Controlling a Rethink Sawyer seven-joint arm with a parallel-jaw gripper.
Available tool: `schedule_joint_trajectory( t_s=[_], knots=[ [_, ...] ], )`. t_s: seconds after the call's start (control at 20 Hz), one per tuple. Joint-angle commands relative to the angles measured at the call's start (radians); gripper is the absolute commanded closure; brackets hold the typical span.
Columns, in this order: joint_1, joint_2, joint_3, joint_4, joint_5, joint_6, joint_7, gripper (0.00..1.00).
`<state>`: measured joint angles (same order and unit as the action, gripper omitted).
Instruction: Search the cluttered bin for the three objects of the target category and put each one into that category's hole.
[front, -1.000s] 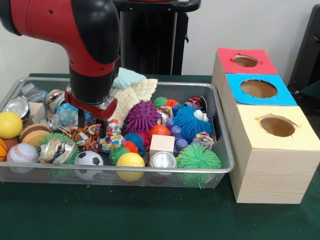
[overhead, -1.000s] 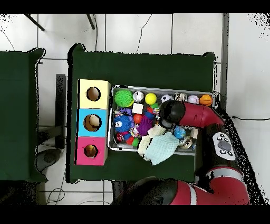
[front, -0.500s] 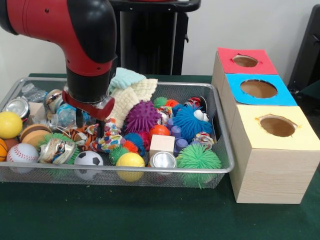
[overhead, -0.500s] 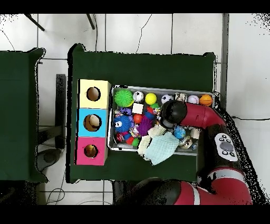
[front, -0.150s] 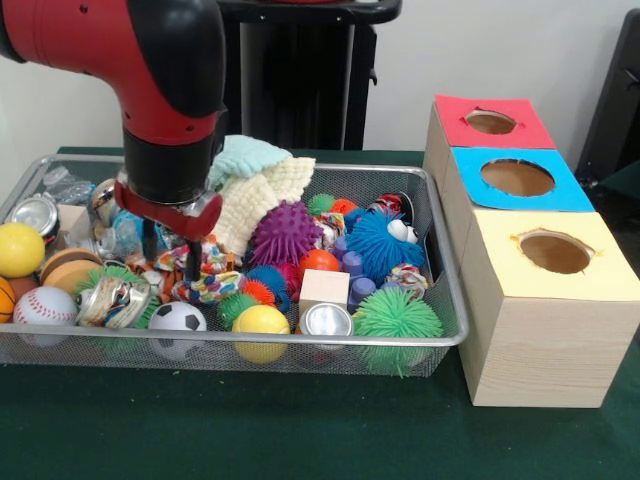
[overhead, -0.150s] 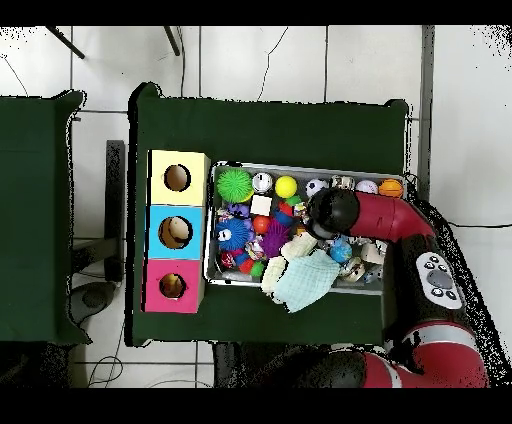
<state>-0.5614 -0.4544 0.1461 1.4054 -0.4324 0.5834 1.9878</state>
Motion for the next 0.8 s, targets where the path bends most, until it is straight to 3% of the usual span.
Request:
schedule_joint_trajectory(
  t_s=[0.05,0.25,0.5,0.6,0.8],
  knots=[
    [-0.123,-0.029,0.263,0.104,-0.150,-0.095,-0.462,0.00],
    [-0.166,-0.003,0.321,0.111,-0.202,-0.096,-0.484,0.00],
    [-0.172,0.004,0.325,0.106,-0.233,-0.084,-0.432,0.00],
    [-0.149,-0.005,0.283,0.110,-0.219,-0.076,-0.331,0.00],
    [-0.071,-0.022,0.134,0.144,-0.124,-0.119,0.038,0.00]
  ],
)
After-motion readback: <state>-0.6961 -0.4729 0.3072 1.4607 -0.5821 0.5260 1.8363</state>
